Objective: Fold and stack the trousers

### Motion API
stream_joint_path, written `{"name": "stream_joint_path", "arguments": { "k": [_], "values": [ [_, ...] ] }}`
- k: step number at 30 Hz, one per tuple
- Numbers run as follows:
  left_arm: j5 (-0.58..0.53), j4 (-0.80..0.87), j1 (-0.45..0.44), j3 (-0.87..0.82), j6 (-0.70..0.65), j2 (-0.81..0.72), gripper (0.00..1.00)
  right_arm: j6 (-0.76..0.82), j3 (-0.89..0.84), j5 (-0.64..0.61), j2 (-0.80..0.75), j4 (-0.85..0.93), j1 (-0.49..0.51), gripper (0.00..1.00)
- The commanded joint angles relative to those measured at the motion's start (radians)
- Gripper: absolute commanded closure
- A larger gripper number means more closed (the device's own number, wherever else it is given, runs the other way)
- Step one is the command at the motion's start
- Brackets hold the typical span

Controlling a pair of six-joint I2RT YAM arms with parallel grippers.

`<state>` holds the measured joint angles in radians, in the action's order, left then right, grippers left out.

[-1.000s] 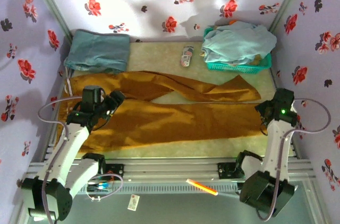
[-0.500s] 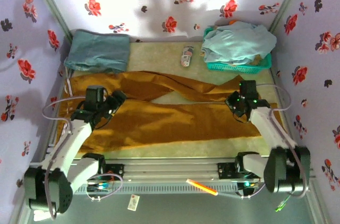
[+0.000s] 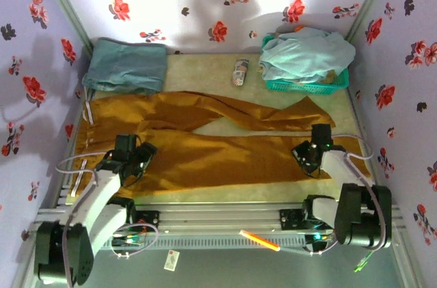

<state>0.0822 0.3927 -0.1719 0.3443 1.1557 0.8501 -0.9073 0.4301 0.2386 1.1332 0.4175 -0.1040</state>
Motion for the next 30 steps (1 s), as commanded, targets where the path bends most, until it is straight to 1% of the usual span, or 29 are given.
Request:
{"name": "stream_joint_path", "arguments": {
  "k": [1,3,5,7,8,9,11,14,16,18,19,22,23,25,26,27,28,29,30],
  "values": [
    [0.013,0.145,0.006,-0.04,0.042,-0.083,0.33,0.065,-0.042,0.103,-0.019,0.13,-0.093,1.0],
    [0.015,0.214,0.006,-0.04,0.046,-0.151,0.33,0.116,-0.026,0.076,-0.041,0.194,-0.131,0.99],
    [0.001,0.286,0.008,-0.029,0.038,-0.203,0.33,0.138,0.002,0.107,-0.057,0.224,-0.167,0.99],
    [0.002,0.317,0.011,0.002,0.023,-0.228,0.33,0.142,0.057,0.125,-0.07,0.238,-0.175,0.97],
    [0.002,0.322,0.011,0.026,0.013,-0.226,0.33,0.141,0.089,0.144,-0.072,0.208,-0.173,0.93],
    [0.002,0.314,0.011,0.052,0.0,-0.212,0.33,0.125,0.12,0.158,-0.063,0.167,-0.17,0.85],
    [0.002,0.266,0.011,0.107,-0.03,-0.151,0.32,0.073,0.193,0.168,-0.018,0.098,-0.153,0.79],
    [0.011,0.179,0.009,0.215,-0.073,0.016,0.33,-0.002,0.298,0.125,0.103,-0.015,-0.067,0.6],
    [0.019,0.123,-0.005,0.281,-0.089,0.122,0.33,-0.059,0.352,0.125,0.2,-0.105,-0.01,0.57],
    [0.021,0.078,-0.023,0.332,-0.099,0.21,0.33,-0.128,0.398,0.157,0.306,-0.212,0.032,0.53],
    [0.022,0.062,-0.032,0.347,-0.101,0.24,0.33,-0.143,0.424,0.149,0.347,-0.233,0.047,0.51],
    [0.033,0.017,-0.049,0.358,-0.101,0.298,0.33,-0.191,0.496,0.137,0.476,-0.266,0.085,0.4],
    [0.037,0.001,-0.05,0.35,-0.096,0.307,0.33,-0.204,0.511,0.134,0.514,-0.277,0.095,0.38],
    [0.042,-0.029,-0.051,0.329,-0.084,0.315,0.32,-0.225,0.533,0.125,0.578,-0.309,0.103,0.39],
    [0.045,-0.043,-0.05,0.32,-0.083,0.317,0.32,-0.226,0.55,0.115,0.607,-0.318,0.104,0.42],
    [0.046,-0.05,-0.049,0.315,-0.083,0.321,0.32,-0.225,0.569,0.109,0.635,-0.327,0.104,0.51],
    [0.047,-0.057,-0.051,0.311,-0.086,0.325,0.32,-0.228,0.585,0.114,0.655,-0.332,0.104,0.62],
    [0.048,-0.061,-0.051,0.31,-0.088,0.329,0.32,-0.23,0.596,0.122,0.671,-0.348,0.104,0.8],
    [0.05,-0.061,-0.051,0.313,-0.094,0.332,0.32,-0.23,0.604,0.12,0.674,-0.349,0.104,0.9]
  ]
}}
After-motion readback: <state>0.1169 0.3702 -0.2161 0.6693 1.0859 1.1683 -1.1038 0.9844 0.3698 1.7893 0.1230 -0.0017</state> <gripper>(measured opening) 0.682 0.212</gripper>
